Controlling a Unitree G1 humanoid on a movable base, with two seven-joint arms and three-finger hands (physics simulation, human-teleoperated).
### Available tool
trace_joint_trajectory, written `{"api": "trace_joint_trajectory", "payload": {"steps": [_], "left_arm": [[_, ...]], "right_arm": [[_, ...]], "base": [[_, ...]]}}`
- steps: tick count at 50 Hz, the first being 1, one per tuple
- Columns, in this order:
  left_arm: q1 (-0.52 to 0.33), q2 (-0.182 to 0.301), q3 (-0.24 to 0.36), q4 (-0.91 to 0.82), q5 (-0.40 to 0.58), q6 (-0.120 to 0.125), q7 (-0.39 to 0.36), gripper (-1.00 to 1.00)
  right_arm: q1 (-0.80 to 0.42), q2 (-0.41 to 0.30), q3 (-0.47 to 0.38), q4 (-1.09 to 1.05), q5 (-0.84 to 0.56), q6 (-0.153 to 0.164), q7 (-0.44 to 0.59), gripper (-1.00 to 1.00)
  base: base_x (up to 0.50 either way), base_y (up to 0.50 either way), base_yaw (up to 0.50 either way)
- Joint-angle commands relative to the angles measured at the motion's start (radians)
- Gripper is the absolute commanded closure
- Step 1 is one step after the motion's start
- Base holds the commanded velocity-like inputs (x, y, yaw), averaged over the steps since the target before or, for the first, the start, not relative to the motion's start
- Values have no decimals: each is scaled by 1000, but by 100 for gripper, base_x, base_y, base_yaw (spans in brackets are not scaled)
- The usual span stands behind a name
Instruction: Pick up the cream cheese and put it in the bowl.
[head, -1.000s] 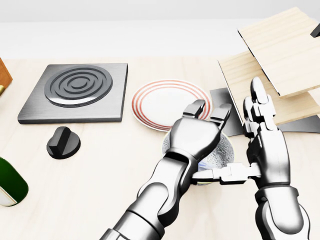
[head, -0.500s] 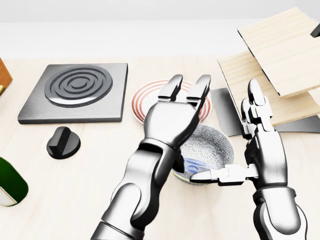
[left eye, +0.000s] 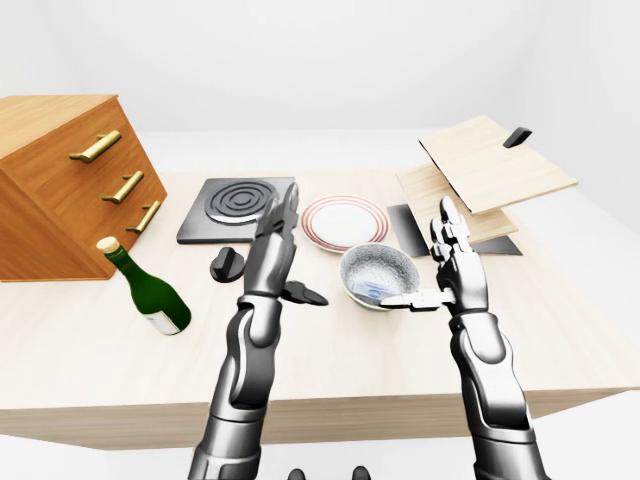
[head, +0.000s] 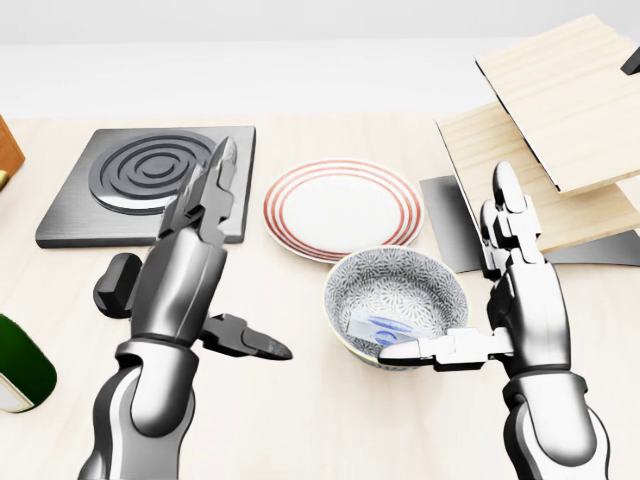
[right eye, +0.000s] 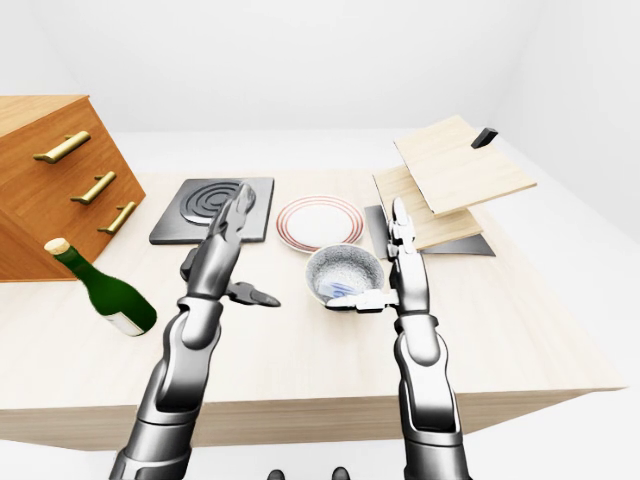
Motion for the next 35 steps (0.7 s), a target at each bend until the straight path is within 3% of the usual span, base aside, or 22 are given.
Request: {"api": "trace_joint_trajectory", "payload": {"steps": [1, 8, 10, 14, 19, 20, 24, 27, 35], "left_arm": [[196, 34, 8, -244, -302, 0, -20, -100], [321, 49, 2, -370, -449, 0, -54, -100], [363, 57, 18, -393, -517, 0, -70, -100], [389, 69, 46, -361, -559, 0, -58, -100], [418, 69, 51, -389, -569, 0, -59, -100], [433, 69, 52, -393, -578, -15, -58, -100], [456, 70, 63, -445, -599, -1, -67, -100], [468, 72, 59, -446, -588, -9, -65, -100], [544, 70, 32, -587, -582, 0, -58, -100]], "right_arm": [[-8, 0, -1, -6, 9, 0, -7, -100], [-1, 4, 7, -20, 3, 0, -7, -100], [8, 7, 12, -45, -1, 0, -7, -100], [12, 12, 21, -46, -10, 0, -9, -100], [22, 15, 29, -65, -17, 0, -7, -100], [28, 17, 30, -81, -18, 0, -7, -100], [40, 21, 34, -112, -23, 0, -5, -100], [43, 22, 33, -125, -24, 0, -4, -100], [65, 29, 40, -199, -28, 0, -4, -100]], "base": [[0, 0, 0], [0, 0, 0], [0, 0, 0], [0, 0, 0], [0, 0, 0], [0, 0, 0], [0, 0, 0], [0, 0, 0], [0, 0, 0]]}}
